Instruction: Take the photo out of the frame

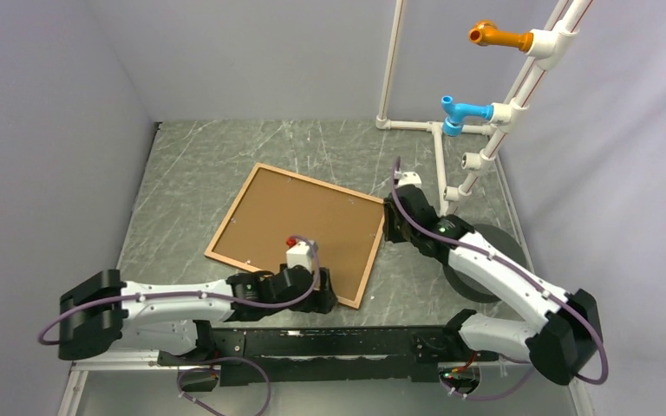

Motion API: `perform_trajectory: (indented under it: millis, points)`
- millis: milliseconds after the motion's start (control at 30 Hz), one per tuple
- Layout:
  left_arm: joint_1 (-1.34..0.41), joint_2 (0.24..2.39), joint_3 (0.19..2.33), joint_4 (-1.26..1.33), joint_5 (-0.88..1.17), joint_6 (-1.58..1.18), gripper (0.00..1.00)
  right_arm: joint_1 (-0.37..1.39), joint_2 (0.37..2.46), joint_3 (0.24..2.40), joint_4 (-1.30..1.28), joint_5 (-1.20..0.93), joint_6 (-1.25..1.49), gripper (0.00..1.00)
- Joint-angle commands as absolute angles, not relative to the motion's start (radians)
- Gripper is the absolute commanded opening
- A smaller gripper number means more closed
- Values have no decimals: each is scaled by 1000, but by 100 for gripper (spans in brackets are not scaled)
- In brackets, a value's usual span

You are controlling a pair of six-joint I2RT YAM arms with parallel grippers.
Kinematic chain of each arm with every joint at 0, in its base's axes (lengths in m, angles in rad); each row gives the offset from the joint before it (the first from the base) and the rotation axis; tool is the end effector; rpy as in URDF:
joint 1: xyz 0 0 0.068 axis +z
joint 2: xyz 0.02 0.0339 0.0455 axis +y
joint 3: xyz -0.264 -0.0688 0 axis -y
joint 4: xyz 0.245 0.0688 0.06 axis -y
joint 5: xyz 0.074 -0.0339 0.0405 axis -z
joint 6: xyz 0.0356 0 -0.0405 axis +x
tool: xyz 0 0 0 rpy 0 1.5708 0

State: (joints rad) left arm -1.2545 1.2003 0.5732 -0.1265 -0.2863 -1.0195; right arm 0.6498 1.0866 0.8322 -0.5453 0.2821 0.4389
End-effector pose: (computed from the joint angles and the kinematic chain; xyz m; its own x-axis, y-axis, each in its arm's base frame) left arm 0.0832 -0.2220 0.1904 -0.8336 -0.0803 -0.5466 0.2627 0.8128 -0.5200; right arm 0.1849 0.1281 0.2660 -0.6982 -0.0179 -0.7157 -0.1436 0.9829 0.1154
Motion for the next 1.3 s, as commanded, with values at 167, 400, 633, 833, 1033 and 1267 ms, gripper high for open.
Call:
perform_trajectory:
  millis: [167,400,633,833,1033,1267]
  points:
    - [-1250,931,397,-226,-349,-1045,87,630,1310,1029,-449,275,334,0]
    - [-1230,888,353,-196,-316,-1009,87,610,1421,1100,-438,275,309,0]
    - [-1228,973,367,-117,-278,-997,86,596,1482,1121,-416,276,272,0]
    - [-1227,1047,382,-64,-250,-983,86,591,1510,1120,-398,272,259,0]
    - [-1226,1112,410,-53,-248,-976,86,590,1517,1123,-438,268,288,0]
    - [-1215,1155,432,-32,-249,-970,86,592,1455,1063,-475,192,354,0]
